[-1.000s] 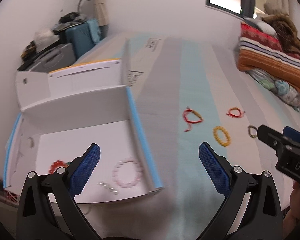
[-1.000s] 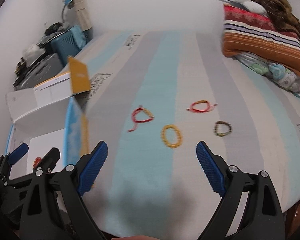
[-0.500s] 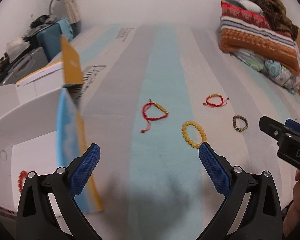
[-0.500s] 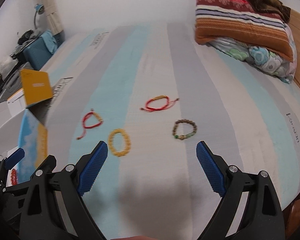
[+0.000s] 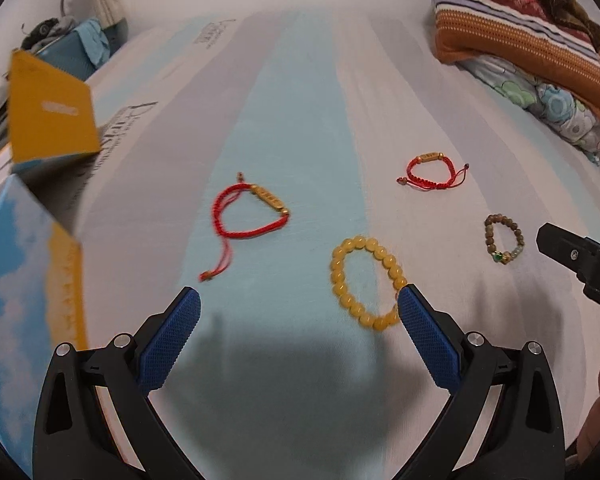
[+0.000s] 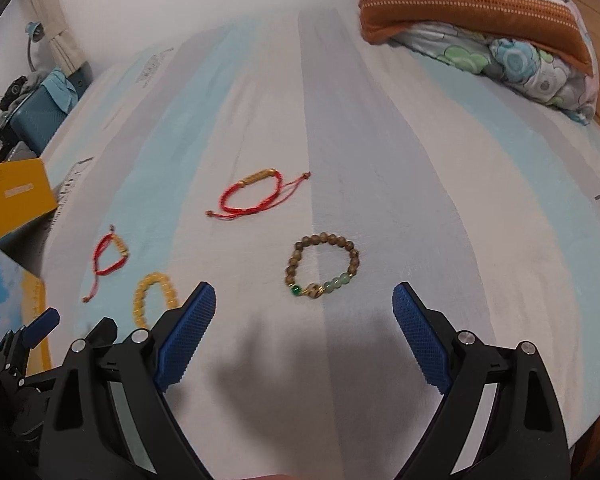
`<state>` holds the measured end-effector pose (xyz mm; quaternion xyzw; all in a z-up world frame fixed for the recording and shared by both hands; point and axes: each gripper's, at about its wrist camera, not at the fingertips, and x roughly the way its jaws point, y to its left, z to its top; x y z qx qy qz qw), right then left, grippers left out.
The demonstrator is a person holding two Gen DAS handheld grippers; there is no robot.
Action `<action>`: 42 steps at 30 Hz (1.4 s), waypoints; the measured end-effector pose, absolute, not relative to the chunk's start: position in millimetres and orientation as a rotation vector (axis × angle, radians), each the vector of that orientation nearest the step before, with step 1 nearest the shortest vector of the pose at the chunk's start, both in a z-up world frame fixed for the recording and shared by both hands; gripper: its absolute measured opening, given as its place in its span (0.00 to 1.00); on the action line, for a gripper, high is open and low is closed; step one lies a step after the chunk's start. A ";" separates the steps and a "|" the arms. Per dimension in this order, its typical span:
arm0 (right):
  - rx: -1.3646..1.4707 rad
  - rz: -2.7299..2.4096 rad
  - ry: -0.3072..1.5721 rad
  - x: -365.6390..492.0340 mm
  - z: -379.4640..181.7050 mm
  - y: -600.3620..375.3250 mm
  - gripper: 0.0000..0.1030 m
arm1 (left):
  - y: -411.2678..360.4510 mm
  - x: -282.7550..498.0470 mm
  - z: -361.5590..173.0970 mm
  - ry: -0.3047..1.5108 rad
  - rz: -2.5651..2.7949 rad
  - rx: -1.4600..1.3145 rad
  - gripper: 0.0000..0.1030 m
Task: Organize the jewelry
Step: 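Move both tools back toward the remaining bracelets on the bed, then grasp the yellow bead bracelet with the left tool while the right tool grasps the brown wooden bracelet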
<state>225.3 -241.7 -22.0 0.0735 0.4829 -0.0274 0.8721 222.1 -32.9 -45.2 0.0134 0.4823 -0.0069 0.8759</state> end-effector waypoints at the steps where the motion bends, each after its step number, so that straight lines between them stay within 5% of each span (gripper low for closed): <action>1: 0.154 -0.063 1.015 229.7 -26.4 -245.2 0.84 | -35.1 225.8 -49.9 1.010 -0.017 0.027 0.94; 5: 0.185 -0.070 1.042 242.7 -44.2 -257.3 0.83 | -40.2 235.4 -68.2 1.030 -0.026 0.019 0.94; 24: 0.225 -0.170 1.132 269.9 -86.4 -275.7 0.50 | -47.1 253.2 -95.8 1.047 -0.035 0.061 0.91; 36: 0.184 -0.206 1.153 270.9 -90.4 -269.0 0.22 | -48.3 241.8 -90.2 1.079 -0.101 0.062 0.40; 40: 0.184 -0.215 1.155 271.3 -89.1 -270.9 0.15 | -45.0 239.3 -88.5 1.087 -0.128 0.054 0.10; 42: 0.182 -0.227 1.153 268.4 -86.2 -268.8 0.12 | -44.7 237.3 -86.6 1.082 -0.138 0.049 0.09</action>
